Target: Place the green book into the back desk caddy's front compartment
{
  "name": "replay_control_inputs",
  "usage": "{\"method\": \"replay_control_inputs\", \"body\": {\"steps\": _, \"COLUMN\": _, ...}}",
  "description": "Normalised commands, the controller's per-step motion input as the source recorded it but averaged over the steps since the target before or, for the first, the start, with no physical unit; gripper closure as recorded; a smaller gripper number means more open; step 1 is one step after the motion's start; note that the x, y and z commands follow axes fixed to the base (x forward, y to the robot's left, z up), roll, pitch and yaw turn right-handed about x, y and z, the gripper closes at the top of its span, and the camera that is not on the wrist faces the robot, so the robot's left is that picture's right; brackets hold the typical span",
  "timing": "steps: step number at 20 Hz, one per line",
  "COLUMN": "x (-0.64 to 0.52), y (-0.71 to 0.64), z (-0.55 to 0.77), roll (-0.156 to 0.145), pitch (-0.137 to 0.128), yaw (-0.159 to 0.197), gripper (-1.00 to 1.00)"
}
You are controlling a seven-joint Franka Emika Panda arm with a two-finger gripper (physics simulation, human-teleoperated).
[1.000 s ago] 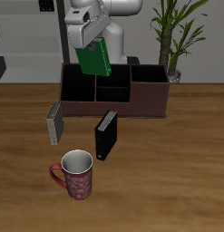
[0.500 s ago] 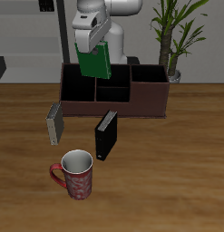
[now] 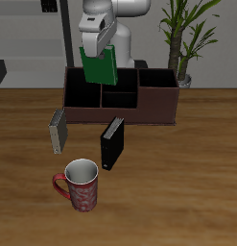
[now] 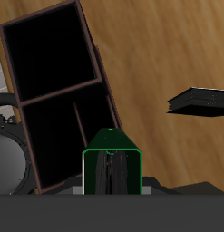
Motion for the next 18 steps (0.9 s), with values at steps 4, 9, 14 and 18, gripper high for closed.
{"method": "replay_control_inputs", "body": {"steps": 4, "x": 0.14, "y": 0.01, "z": -0.03, "roll": -0.019, "pitch": -0.009, "yaw": 0.02, "gripper": 1.0}}
{"method": "replay_control_inputs", "body": {"steps": 9, "x": 0.02, "y": 0.14, "z": -0.05, "roll": 0.02, "pitch": -0.007, "yaw": 0.034, "gripper": 1.0}}
{"method": "replay_control_inputs", "body": {"steps": 14, "x": 0.03, "y": 0.17, "z": 0.03, "roll": 0.021, "pitch": 0.0, "yaw": -0.005, "gripper": 1.0}}
{"method": "replay_control_inputs", "body": {"steps": 18, "x": -0.03, "y": 0.19, "z": -0.03, "roll": 0.025, "pitch": -0.003, "yaw": 0.017, "gripper": 1.0}}
